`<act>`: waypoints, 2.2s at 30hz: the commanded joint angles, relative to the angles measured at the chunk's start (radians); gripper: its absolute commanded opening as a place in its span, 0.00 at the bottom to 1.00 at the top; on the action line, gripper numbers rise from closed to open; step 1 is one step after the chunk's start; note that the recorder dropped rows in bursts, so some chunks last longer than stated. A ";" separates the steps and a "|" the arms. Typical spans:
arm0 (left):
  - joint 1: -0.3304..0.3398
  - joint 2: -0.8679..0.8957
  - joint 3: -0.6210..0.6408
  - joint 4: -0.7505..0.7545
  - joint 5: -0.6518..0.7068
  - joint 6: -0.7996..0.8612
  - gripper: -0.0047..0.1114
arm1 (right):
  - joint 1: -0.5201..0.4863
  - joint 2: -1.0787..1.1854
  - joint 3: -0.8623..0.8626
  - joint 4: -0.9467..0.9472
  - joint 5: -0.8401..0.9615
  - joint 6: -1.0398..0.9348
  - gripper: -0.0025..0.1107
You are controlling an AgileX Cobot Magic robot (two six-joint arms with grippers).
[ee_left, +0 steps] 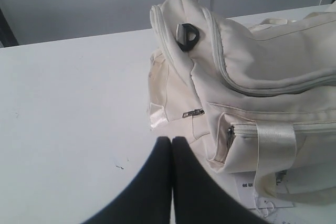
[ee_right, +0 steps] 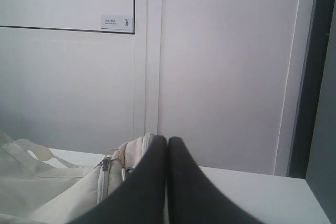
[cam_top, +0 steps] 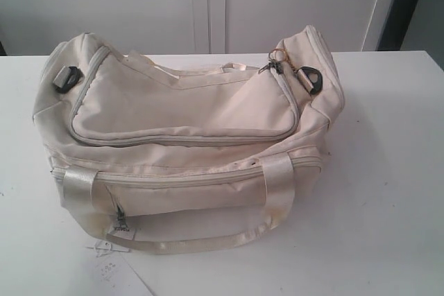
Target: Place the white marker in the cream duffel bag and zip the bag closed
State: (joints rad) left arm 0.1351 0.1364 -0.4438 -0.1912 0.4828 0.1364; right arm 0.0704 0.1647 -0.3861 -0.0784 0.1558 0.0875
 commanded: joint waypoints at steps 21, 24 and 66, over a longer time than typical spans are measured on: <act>0.002 -0.011 0.037 0.068 -0.107 -0.089 0.04 | 0.004 -0.005 0.006 0.003 0.000 0.005 0.02; 0.002 -0.038 0.086 0.077 -0.180 -0.117 0.04 | 0.004 -0.005 0.006 0.003 0.000 0.005 0.02; 0.002 -0.136 0.444 0.103 -0.258 -0.160 0.04 | 0.004 -0.005 0.006 0.003 0.000 0.005 0.02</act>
State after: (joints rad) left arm 0.1351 0.0049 -0.0040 -0.0852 0.2294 -0.0226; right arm 0.0704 0.1647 -0.3861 -0.0764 0.1558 0.0880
